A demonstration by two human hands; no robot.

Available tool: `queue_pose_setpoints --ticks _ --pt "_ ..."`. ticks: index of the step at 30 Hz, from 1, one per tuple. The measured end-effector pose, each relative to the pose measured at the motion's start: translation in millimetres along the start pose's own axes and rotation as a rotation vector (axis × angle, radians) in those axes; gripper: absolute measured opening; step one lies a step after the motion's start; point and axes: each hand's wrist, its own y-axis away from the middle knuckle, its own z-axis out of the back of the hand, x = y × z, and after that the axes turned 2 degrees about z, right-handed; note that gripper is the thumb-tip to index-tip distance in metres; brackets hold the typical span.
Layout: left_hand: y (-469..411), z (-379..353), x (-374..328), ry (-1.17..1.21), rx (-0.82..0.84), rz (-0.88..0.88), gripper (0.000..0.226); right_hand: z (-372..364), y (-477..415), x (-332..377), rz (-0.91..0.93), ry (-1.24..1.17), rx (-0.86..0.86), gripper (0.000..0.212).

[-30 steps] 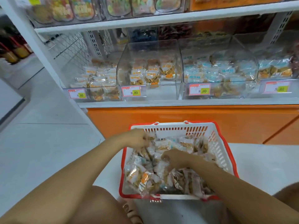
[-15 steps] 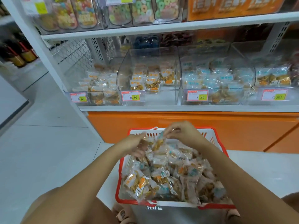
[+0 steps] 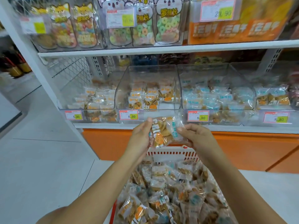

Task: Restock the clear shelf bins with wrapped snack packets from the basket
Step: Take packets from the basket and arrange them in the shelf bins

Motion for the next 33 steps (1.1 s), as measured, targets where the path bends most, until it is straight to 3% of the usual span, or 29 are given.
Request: queue_pose_setpoints --ticks 6,10,13,18,20,22,26,29,33 --pt "7 -48 6 0.021 -0.159 -0.056 0.044 6 -5 21 0.136 -0.026 -0.259 0.023" --pt "-7 -86 3 0.006 -0.291 -0.191 0.039 20 -6 45 0.218 0.124 -0.353 0.033" --pt "-14 -126 -7 0.166 -0.228 -0.214 0.035 47 -10 64 0.279 0.203 -0.451 0.035" --pt "-16 -195 -15 0.232 -0.054 -0.192 0.035 118 -24 91 0.275 0.067 -0.491 0.033" --pt "-26 -221 -17 0.111 0.017 -0.228 0.031 156 -30 107 0.285 0.081 -0.521 0.030" --pt "-42 -247 -17 -0.158 0.100 -0.302 0.023 196 -35 130 0.335 0.198 -0.600 0.027" --pt "-72 -288 -9 -0.577 0.184 -0.415 0.019 269 -58 167 0.397 0.654 -0.656 0.017" --pt "-92 -304 -3 -0.833 0.181 -0.519 0.030 305 -85 175 0.281 1.091 -0.606 0.014" --pt "-110 -320 -8 -1.142 0.303 -0.761 0.022 328 -123 155 0.057 1.540 -0.416 0.017"
